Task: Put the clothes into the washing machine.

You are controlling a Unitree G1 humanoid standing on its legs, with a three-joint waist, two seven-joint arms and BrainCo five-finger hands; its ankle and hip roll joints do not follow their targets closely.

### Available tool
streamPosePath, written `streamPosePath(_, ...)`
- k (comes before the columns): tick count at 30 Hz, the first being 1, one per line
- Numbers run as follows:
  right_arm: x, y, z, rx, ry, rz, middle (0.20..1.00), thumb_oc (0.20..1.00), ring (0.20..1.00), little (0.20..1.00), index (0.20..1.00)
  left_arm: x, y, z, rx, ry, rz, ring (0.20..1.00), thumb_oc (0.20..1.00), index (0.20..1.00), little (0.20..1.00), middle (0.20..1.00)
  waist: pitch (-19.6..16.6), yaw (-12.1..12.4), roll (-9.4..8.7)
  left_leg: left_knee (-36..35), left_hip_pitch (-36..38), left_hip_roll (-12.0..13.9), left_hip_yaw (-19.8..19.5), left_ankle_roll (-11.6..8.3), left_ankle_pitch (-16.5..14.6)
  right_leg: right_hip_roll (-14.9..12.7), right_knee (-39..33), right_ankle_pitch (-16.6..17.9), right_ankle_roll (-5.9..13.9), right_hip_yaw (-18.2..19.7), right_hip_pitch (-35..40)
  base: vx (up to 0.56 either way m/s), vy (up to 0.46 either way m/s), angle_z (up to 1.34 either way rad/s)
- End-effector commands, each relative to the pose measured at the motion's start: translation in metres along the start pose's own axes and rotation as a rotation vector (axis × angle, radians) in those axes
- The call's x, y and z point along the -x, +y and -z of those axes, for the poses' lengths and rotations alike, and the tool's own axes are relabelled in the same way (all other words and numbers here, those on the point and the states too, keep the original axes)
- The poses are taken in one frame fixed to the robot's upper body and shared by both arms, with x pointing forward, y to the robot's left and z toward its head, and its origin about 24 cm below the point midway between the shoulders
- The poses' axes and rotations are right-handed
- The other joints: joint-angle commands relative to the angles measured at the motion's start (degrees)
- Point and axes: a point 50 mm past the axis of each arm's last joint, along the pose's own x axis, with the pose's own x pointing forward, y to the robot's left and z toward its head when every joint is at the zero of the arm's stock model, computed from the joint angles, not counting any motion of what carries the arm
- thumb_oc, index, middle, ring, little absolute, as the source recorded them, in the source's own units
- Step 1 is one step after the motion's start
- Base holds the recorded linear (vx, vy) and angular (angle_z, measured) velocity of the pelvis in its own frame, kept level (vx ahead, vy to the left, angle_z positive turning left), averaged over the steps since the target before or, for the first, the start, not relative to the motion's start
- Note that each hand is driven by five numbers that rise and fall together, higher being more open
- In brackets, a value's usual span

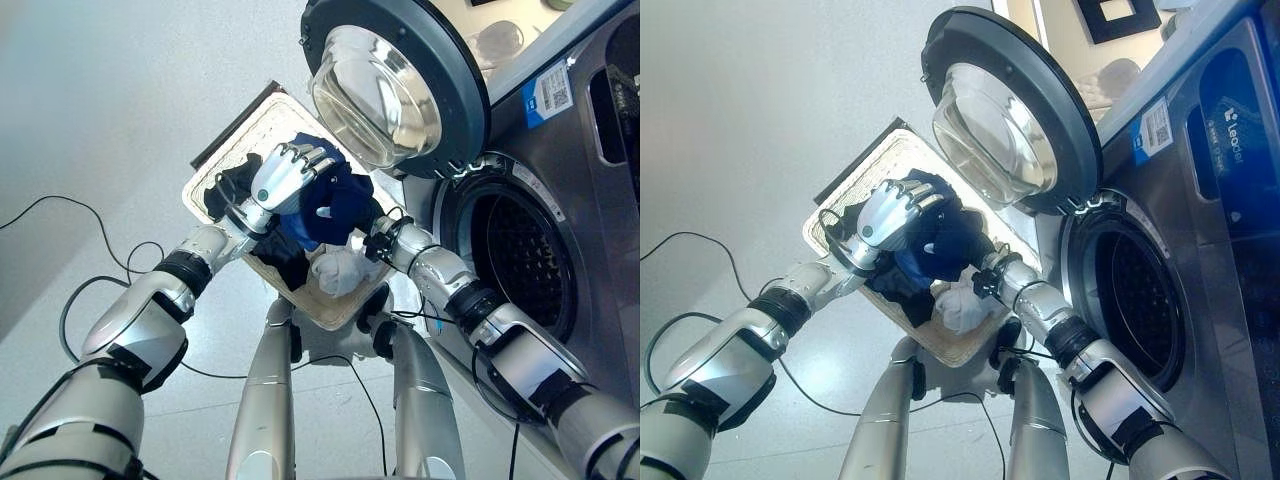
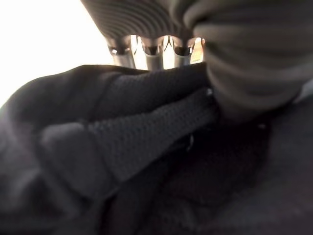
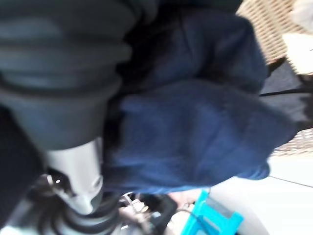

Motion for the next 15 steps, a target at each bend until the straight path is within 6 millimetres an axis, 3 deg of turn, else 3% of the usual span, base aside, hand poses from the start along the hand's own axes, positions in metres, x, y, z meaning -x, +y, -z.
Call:
streamPosePath(1, -0.006, 0.002, -0.019, -0.028, -0.086, -0.017, 1.000, 1.000, 1.000, 1.000, 1.000, -0.042, 0.016, -0.010, 0.067, -0.032, -0.246, 0.200, 0.200, 0.200, 0.200, 0.200, -1.34, 0.13, 2.78, 4.03, -0.49, -1.96, 3.47, -2.63, -6.58, 0.87, -5.74, 4.92, 6.45, -1.25, 1.09, 0.00, 0.000, 0.00)
streamPosePath(6, -0.007, -0.001, -0.032, -0.085, -0.189, 0.020, 1.000, 1.000, 1.000, 1.000, 1.000, -0.047, 0.016, -0.014, 0.075, -0.059, -0.239, 0.200, 0.200, 0.200, 0.200, 0.200, -1.34, 0.21, 3.04, 3.94, -0.63, -2.04, 3.46, -2.67, -6.51, 0.83, -5.63, 4.98, 6.51, -1.36, 0.92, 0.00, 0.000, 0.00)
streamPosePath(7, -0.007, -0.001, -0.037, -0.104, -0.234, 0.039, 0.758, 0.758, 0.758, 0.758, 0.758, -0.048, 0.015, -0.016, 0.079, -0.066, -0.231, 0.200, 0.200, 0.200, 0.200, 0.200, -1.34, 0.18, 3.16, 3.86, -0.55, -2.07, 3.47, -2.64, -6.57, 0.82, -5.54, 4.94, 6.56, -1.32, 0.90, 0.00, 0.000, 0.00)
streamPosePath(8, -0.006, -0.001, -0.039, -0.115, -0.258, 0.050, 0.388, 0.388, 0.388, 0.388, 0.388, -0.048, 0.014, -0.017, 0.080, -0.067, -0.226, 0.200, 0.200, 0.200, 0.200, 0.200, -1.34, 0.15, 3.18, 3.79, -0.49, -2.09, 3.47, -2.62, -6.59, 0.82, -5.49, 4.94, 6.60, -1.30, 0.88, 0.00, 0.000, 0.00)
streamPosePath(9, -0.006, -0.001, -0.043, -0.147, -0.297, 0.060, 0.200, 0.200, 0.200, 0.200, 0.200, -0.049, 0.013, -0.019, 0.083, -0.065, -0.218, 0.200, 0.200, 0.200, 0.200, 0.200, -1.34, 0.10, 3.23, 3.72, -0.47, -2.12, 3.43, -2.57, -6.59, 0.88, -5.34, 4.95, 6.67, -1.24, 0.77, 0.00, 0.000, 0.00)
streamPosePath(15, -0.006, 0.002, -0.051, -0.180, -0.368, 0.110, 0.200, 0.200, 0.200, 0.200, 0.200, -0.047, 0.009, -0.022, 0.085, -0.063, -0.195, 0.200, 0.200, 0.200, 0.200, 0.200, -1.34, -0.31, 3.45, 3.29, -0.27, -1.87, 3.98, -2.57, -6.59, 0.99, -5.63, 5.18, 6.95, -0.92, 0.58, 0.00, 0.000, 0.00)
